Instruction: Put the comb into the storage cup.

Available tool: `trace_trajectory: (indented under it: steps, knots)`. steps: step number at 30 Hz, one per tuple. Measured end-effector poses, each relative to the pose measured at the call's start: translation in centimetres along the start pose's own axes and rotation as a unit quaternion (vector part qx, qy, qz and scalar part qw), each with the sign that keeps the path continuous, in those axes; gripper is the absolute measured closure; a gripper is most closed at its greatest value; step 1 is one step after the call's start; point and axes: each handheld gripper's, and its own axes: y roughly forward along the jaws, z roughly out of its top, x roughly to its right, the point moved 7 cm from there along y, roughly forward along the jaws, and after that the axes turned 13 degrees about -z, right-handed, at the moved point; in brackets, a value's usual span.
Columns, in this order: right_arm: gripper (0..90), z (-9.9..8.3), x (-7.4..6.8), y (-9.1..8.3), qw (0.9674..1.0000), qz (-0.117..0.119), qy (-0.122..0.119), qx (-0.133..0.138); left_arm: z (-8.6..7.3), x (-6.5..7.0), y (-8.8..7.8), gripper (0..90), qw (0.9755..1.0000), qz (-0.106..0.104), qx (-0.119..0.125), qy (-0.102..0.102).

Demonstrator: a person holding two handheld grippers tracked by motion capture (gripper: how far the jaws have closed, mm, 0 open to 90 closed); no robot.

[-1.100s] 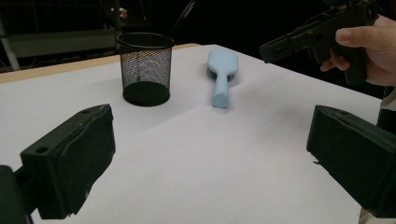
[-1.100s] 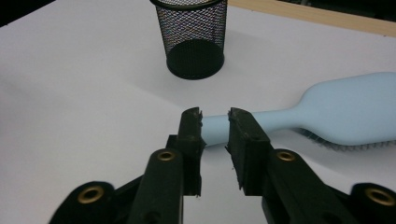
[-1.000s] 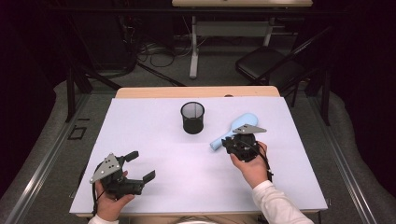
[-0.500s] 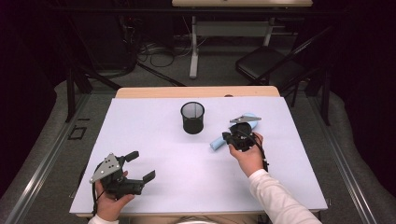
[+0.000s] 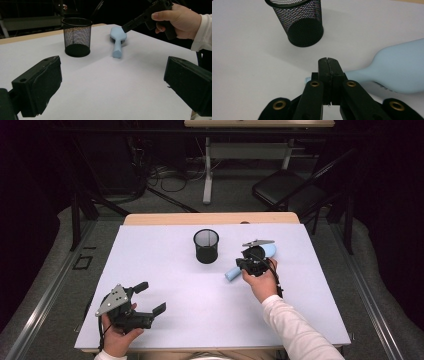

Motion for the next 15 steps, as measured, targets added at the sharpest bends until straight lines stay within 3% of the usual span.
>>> trace_trajectory:
  steps: [15]
  knots:
    - [90.0, -0.7, -0.6, 2.8, 0.9991, -0.008, -0.007, -0.042, 0.0, 0.0, 0.1, 1.8, 1.0000, -0.002, -0.002, -0.001]
